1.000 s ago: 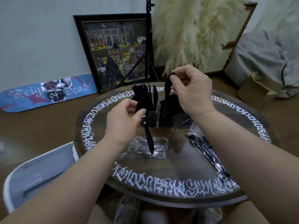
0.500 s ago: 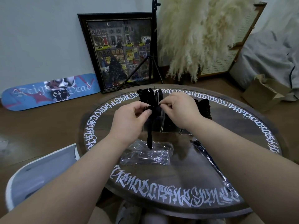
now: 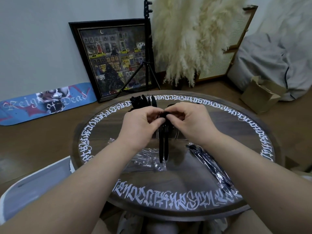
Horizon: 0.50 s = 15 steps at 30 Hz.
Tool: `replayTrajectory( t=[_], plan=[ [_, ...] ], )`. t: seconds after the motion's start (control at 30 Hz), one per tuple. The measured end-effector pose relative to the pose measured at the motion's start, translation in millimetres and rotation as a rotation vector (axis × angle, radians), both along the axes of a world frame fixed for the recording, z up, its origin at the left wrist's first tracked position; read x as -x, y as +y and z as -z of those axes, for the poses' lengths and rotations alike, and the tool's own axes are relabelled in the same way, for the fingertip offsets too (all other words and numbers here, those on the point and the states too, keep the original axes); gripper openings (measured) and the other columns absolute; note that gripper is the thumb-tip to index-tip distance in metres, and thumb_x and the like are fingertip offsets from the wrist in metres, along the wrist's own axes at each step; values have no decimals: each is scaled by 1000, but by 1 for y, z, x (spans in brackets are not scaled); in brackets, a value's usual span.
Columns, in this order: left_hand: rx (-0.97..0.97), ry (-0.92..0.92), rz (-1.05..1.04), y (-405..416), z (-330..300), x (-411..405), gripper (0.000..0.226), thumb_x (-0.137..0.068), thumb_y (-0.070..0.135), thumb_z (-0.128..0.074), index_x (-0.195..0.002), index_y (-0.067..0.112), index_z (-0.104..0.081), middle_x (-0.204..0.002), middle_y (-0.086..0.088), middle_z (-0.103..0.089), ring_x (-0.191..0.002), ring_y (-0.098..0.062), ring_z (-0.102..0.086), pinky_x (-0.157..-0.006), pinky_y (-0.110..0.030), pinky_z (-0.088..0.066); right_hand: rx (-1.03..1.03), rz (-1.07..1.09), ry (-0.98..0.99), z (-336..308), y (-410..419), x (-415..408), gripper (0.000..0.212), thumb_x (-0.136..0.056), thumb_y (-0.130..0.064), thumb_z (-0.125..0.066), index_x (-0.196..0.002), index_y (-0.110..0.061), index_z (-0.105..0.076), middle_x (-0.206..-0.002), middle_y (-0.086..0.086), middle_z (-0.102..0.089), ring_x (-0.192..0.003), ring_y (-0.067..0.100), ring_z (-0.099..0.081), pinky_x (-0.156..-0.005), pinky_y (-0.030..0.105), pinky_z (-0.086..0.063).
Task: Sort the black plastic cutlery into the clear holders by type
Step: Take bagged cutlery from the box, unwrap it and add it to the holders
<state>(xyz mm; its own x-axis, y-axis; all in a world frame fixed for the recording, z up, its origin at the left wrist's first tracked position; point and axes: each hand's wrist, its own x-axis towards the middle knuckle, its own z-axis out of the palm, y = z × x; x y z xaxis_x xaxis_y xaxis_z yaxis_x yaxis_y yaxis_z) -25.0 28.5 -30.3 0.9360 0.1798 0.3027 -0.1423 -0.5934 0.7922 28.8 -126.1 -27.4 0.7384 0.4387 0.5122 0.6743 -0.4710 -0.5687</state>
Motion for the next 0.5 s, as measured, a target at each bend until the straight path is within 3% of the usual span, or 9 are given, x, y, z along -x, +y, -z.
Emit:
replayTrajectory(
  t=[0.13,0.23,0.3,0.37,0.5],
  plan=[
    [-90,-102,-82,-5,-24,-8,4,-84,22,-72,-87,25,-72,-76,16,-66,-73,-6,-63,-73,-23,-50,-154,169,-26,-9,-25,-8,11,-82,-9,-69,-89,-16,-73,-73,-19,-63,-67,-4,-59,-71,15,-50],
    [-163,-251,-169,-3,-51,-22,13,-89,25,-65,-98,21,-75,-82,19,-63,-77,-1,-58,-72,-12,-43,-257,283,-78,-22,-44,-16,11,-84,-8,-66,-92,-14,-71,-74,-26,-58,-65,-11,-55,-69,5,-43],
    [-216,-330,-184,-3,-64,-32,17,-91,23,-62,-102,19,-74,-87,14,-66,-80,-1,-59,-74,-9,-43,-295,332,-121,-28,-54,-21,11,-85,-8,-65,-93,-14,-70,-74,-25,-57,-65,-12,-55,-69,3,-42],
    [-280,-364,-183,-4,-67,-41,18,-91,21,-61,-103,17,-74,-93,4,-72,-86,-8,-63,-82,-18,-48,-315,353,-147,-29,-60,-24,10,-85,-8,-65,-90,-17,-68,-72,-25,-56,-63,-12,-54,-68,3,-41],
    [-335,-304,-162,-9,-54,-54,20,-92,18,-61,-105,13,-74,-100,-3,-73,-93,-15,-67,-89,-23,-48,-314,366,-144,-22,-68,-30,12,-85,-8,-65,-86,-19,-66,-72,-25,-56,-64,-11,-56,-68,5,-43]
  ],
)
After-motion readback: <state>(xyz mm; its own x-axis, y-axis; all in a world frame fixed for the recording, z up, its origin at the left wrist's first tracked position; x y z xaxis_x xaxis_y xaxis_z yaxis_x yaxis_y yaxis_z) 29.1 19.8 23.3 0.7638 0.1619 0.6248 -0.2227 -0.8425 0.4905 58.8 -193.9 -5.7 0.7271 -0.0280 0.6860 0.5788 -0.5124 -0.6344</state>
